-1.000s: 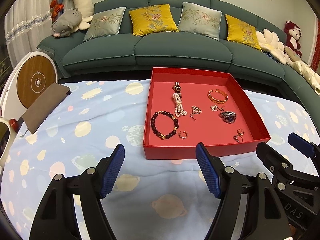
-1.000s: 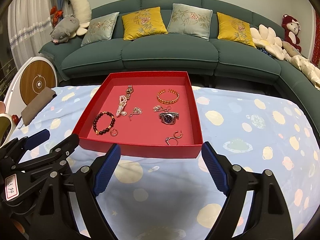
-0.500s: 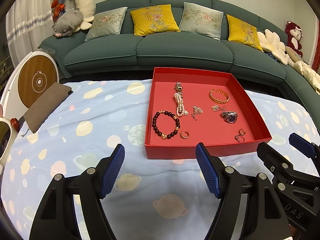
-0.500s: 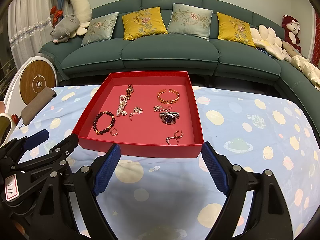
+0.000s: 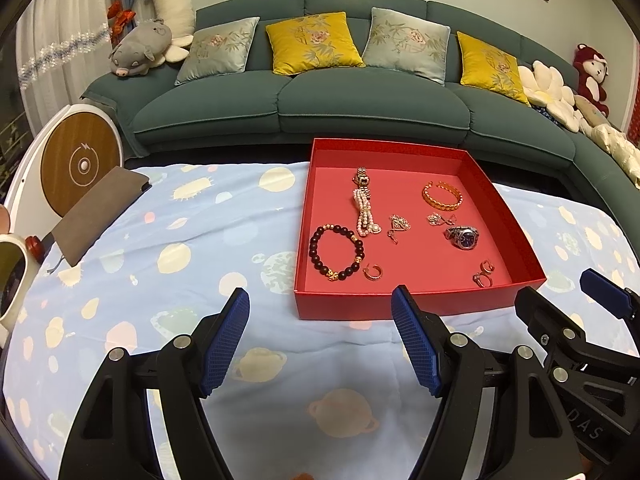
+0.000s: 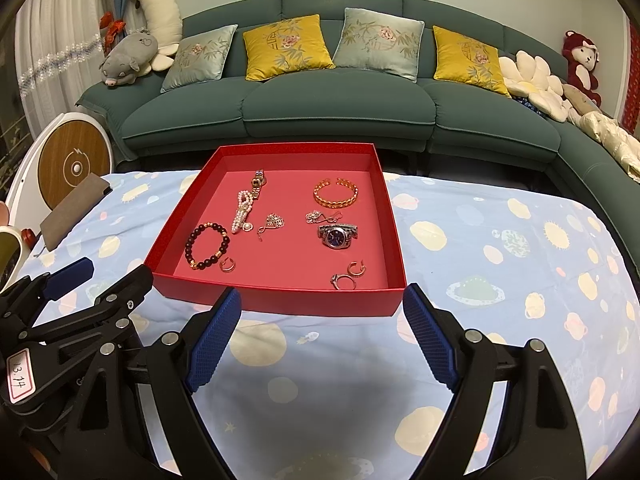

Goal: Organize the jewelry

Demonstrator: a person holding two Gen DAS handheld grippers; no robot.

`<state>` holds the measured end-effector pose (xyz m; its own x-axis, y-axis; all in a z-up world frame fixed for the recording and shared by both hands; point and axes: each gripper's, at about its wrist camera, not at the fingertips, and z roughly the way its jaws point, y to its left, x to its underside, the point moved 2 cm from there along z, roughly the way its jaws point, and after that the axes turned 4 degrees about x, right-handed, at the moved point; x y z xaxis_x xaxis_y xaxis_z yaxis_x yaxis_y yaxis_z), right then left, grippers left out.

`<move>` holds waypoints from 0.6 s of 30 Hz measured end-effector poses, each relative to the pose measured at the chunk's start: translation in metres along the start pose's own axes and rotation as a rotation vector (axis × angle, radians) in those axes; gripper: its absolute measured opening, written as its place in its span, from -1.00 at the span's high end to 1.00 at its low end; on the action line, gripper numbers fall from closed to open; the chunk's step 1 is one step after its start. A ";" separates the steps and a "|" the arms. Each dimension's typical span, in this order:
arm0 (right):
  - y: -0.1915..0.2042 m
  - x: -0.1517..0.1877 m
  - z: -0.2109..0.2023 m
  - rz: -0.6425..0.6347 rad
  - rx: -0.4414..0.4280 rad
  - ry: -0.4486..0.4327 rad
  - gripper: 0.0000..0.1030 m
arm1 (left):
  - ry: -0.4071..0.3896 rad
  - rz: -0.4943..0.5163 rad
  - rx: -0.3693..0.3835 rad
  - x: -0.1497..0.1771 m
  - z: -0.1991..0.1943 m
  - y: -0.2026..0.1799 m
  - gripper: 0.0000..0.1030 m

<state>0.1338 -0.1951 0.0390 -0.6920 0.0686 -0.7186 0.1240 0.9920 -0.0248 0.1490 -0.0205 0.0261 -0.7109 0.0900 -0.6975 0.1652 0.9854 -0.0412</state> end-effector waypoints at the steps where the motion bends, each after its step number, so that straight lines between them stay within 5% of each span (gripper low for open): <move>1: 0.000 0.000 0.000 0.000 0.000 0.000 -0.56 | -0.002 0.001 -0.002 0.000 -0.001 0.000 -0.37; 18: -0.001 -0.002 -0.001 0.001 0.005 -0.009 -0.56 | -0.027 0.041 -0.045 -0.002 -0.007 -0.004 -0.37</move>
<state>0.1342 -0.1964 0.0408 -0.6857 0.0691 -0.7246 0.1288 0.9913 -0.0274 0.1455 -0.0234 0.0325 -0.6855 0.1271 -0.7169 0.1627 0.9865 0.0193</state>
